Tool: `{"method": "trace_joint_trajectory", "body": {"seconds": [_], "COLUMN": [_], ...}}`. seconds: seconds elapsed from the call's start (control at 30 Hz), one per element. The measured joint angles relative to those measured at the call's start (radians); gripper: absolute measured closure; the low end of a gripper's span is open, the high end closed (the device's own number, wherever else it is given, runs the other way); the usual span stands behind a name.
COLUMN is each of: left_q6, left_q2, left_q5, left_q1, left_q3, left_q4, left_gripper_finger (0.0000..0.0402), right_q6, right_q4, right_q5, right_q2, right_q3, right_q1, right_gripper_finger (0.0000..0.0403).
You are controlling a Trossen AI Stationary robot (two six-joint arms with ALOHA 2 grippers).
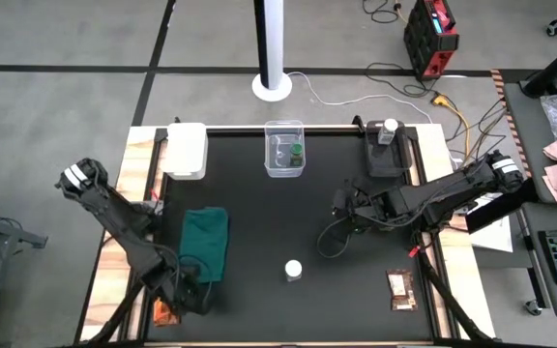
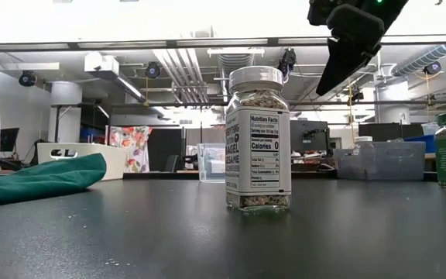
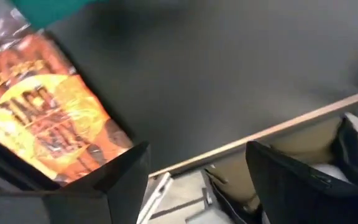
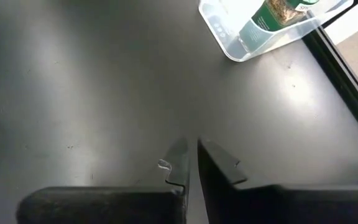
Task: Sort spices by type
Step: Put the left orange seasoning pack into the white bin
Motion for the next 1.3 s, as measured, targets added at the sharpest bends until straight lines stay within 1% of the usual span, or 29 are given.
{"method": "trace_joint_trajectory", "body": {"seconds": [0.1, 0.27, 0.43, 0.6, 0.9, 1.0, 1.13, 1.23, 1.3], "left_q6": [-0.044, -0.075, -0.070, -0.073, -0.045, -0.028, -0.010, -0.003, -0.001], "left_q2": [0.052, 0.145, 0.226, 0.279, 0.298, 0.302, 0.307, 0.305, 0.306], "left_q5": [0.011, 0.143, 0.216, 0.320, 0.320, 0.315, 0.260, 0.262, 0.263], "left_q1": [-0.021, -0.022, -0.022, -0.022, -0.025, -0.025, -0.028, -0.027, -0.028], "left_q3": [0.007, 0.011, 0.011, 0.017, 0.018, 0.053, 0.145, 0.200, 0.219], "left_q4": [-0.012, -0.013, -0.022, -0.036, -0.063, -0.106, -0.288, -0.445, -0.496], "left_gripper_finger": [0.0152, 0.0152, 0.0152, 0.0152, 0.0152, 0.0152, 0.0152, 0.0152, 0.0152], "right_q6": [-0.004, -0.021, -0.026, -0.041, -0.051, -0.051, -0.051, -0.054, -0.064], "right_q4": [0.002, 0.003, 0.004, 0.013, 0.045, 0.049, 0.054, 0.067, 0.080], "right_q5": [0.000, 0.000, 0.000, 0.000, 0.001, 0.001, 0.001, 0.001, 0.002], "right_q2": [0.000, 0.000, 0.000, 0.000, 0.000, 0.000, 0.000, 0.000, 0.000], "right_q3": [0.000, 0.000, 0.000, 0.000, 0.000, 0.000, 0.000, 0.000, 0.000], "right_q1": [0.000, 0.000, 0.000, 0.000, 0.000, 0.000, -0.001, -0.002, -0.002], "right_gripper_finger": [0.0371, 0.0358, 0.0345, 0.0332, 0.0313, 0.0310, 0.0307, 0.0310, 0.0314]}}
